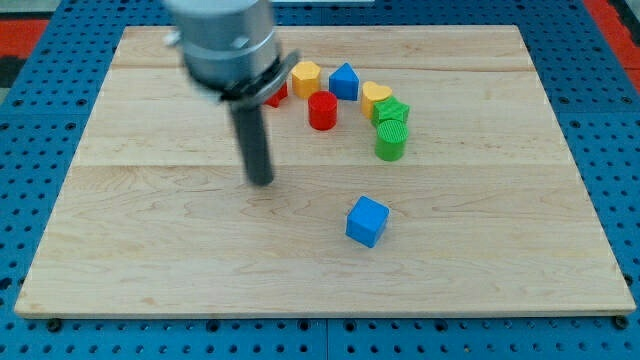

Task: Push the arm to the top left of red star

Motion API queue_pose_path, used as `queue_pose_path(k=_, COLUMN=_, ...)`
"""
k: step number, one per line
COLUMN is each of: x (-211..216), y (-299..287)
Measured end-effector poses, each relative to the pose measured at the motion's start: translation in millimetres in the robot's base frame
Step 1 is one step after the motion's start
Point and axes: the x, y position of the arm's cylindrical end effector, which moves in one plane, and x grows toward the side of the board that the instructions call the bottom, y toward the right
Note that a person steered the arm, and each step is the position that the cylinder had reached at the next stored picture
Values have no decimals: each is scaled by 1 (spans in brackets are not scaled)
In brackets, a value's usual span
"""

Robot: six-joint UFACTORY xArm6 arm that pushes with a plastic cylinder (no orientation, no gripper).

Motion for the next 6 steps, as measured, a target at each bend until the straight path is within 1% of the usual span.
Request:
queue_pose_path(k=1, x=27, y=-92)
queue_pose_path(k=2, x=58, y=-252)
queue_pose_path(k=3, x=28, y=-245)
queue_pose_path(k=4, x=-92, y=-160)
queue_pose_path(k=5, x=-100, y=-241)
queue_pose_path(k=6, x=-89, y=-258)
